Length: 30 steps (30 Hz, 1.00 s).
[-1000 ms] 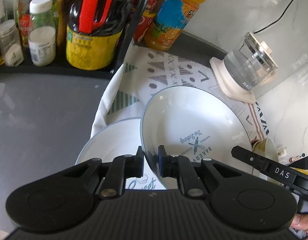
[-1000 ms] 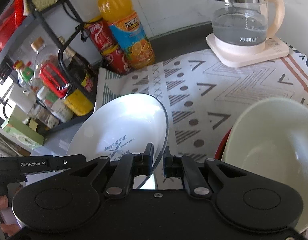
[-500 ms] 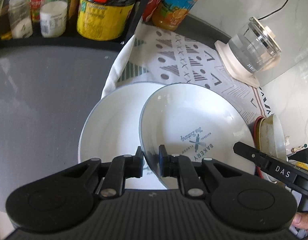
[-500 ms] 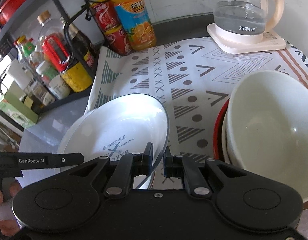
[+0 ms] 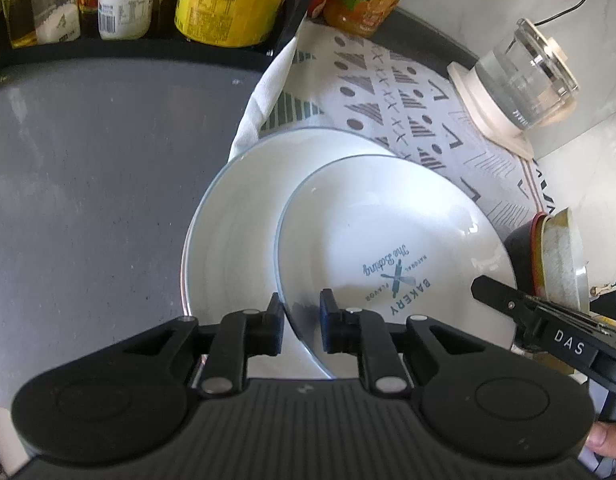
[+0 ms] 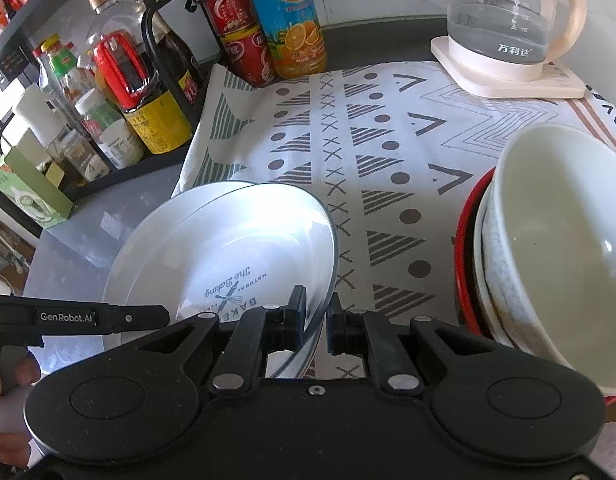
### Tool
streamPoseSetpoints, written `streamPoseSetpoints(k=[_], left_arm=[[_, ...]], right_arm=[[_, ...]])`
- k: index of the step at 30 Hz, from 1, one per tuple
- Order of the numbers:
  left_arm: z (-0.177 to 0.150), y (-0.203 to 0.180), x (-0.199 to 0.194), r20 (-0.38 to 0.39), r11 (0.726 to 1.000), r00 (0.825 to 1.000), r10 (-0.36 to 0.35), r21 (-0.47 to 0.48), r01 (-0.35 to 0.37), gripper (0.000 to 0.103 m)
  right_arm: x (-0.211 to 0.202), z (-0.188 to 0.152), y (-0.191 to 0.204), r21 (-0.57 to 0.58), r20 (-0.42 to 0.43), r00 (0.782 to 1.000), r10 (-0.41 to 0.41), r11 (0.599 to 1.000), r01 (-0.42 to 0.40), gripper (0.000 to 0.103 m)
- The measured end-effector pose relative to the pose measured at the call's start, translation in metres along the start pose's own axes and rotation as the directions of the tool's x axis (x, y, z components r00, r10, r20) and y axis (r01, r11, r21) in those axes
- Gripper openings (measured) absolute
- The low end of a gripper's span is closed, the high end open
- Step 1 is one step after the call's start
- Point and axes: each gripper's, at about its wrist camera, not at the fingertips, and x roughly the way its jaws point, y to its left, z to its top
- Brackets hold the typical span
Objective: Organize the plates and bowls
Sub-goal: 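Lower the BAKERY plate onto the Sweet plate and open both tools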
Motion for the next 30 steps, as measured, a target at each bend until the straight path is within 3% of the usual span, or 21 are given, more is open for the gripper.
streamPoseSetpoints(k=[15,24,30], left_arm=[[0.005,0.001,0.002,-0.036,1.000,0.999,0.029,0.001,-0.028,0.019],[0.018,0.006,-0.027,0.034,0.998,0.997,0.069,-0.011,-0.069,0.049],[0.018,0.013,-0.038,0.077,0.995,0.992,0.099,-0.042,-0.096,0.060]], right_arm=[[0.011,0.001,0.002,0.004,-0.007,0.999,-0.040,0.999,0.040,0.012],[0.015,0.000,0.005,-0.012,-0.006,0.998,-0.063,0.998,0.063,0.014],[0.018,-0.001,0.008,-0.016,-0.014,0.998,-0.067,0.998,0.067,0.015]])
